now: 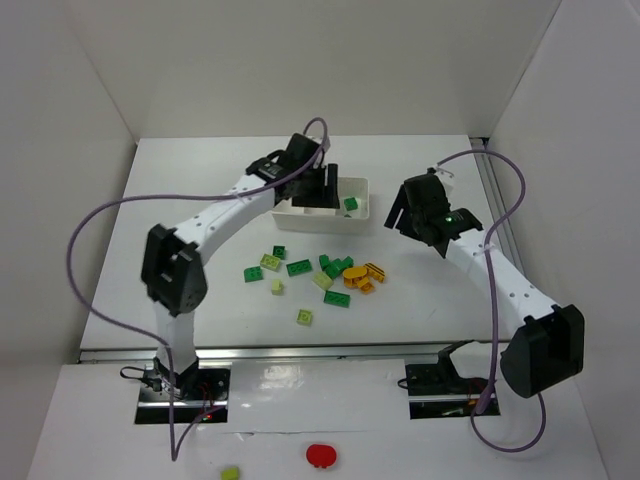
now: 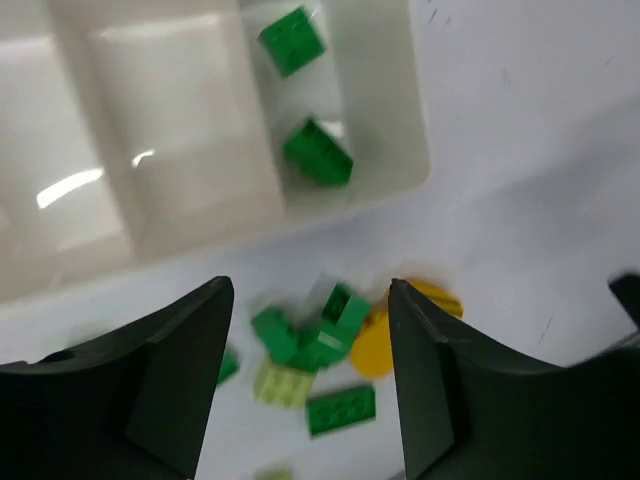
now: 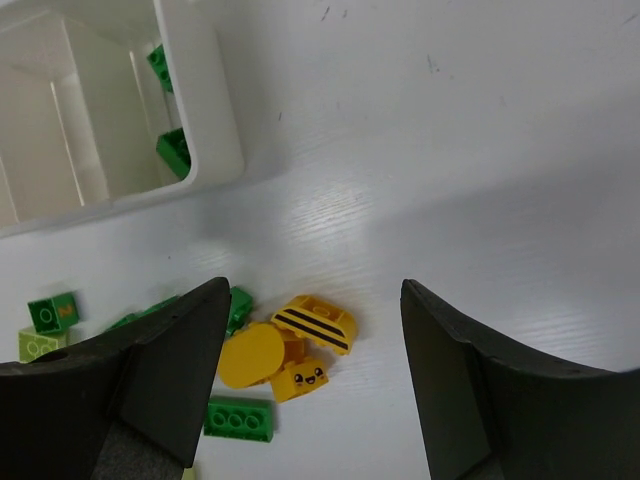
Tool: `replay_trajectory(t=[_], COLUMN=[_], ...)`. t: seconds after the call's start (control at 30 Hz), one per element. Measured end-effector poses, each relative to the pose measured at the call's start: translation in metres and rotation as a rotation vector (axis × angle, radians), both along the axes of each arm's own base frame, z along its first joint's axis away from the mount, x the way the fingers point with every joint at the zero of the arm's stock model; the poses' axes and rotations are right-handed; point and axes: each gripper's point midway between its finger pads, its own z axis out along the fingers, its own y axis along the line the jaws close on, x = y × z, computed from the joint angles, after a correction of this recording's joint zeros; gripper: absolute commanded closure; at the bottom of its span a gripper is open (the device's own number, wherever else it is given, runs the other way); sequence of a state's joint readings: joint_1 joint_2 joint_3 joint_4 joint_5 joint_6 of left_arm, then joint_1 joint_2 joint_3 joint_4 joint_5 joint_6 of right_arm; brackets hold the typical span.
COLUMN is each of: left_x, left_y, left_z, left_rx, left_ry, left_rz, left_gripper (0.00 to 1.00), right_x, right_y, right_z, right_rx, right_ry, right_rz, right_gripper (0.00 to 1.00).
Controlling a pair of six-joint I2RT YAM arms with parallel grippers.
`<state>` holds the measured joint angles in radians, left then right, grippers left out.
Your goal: Sort the legos into containers by color
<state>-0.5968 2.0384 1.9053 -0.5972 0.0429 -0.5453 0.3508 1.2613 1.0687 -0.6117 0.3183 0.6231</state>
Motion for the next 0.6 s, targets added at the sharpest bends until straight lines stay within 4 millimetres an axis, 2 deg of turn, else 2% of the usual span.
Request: replay_trajectory(t=[0.17,0.23,0.3,0.37,0.4,0.5,0.6], left_x=[-0.066,-0.090,-0.112,-0.129,-0.138,-0.159,-0.162], left_y=[0.072,0.101,0.126,0.146,0.156,0.178,0.187], left_z=[0.037,0.033,0.010,-0.026,-0.047,-0.088,-0.103], left_rx=[0.059,0.080,0.115,0.170,0.201,0.291,0.318], left_ry=[-0.062,-0.056,-0.002,0.084,0.138,0.257,0.296], left_rz=[0.105,0.166,0.228,0.278,0.302,0.357,0.405], left_gripper=[0.25,0.25,0.15,0.02,0.00,0.00,0.04], right_x=[0.001,0.003,0.006,0.008,0.008,0.009,0.010], right_y=[0.012,0.018,0.022,0.025,0.027,0.030,0.030], right_z=[-0.018,-0.027,-0.034,-0.039,-0.041,-0.045,-0.044], right_rx=[0.013,0.016,0.016,0.015,0.015,0.014,0.015], right_ry=[0.036,0.058,0.070,0.081,0.086,0.093,0.088], right_rz=[0.053,0.070,0.083,0.097,0.103,0.118,0.119], right_gripper=[0.24,0.24,0.24,0.24,0.24,0.24,0.24])
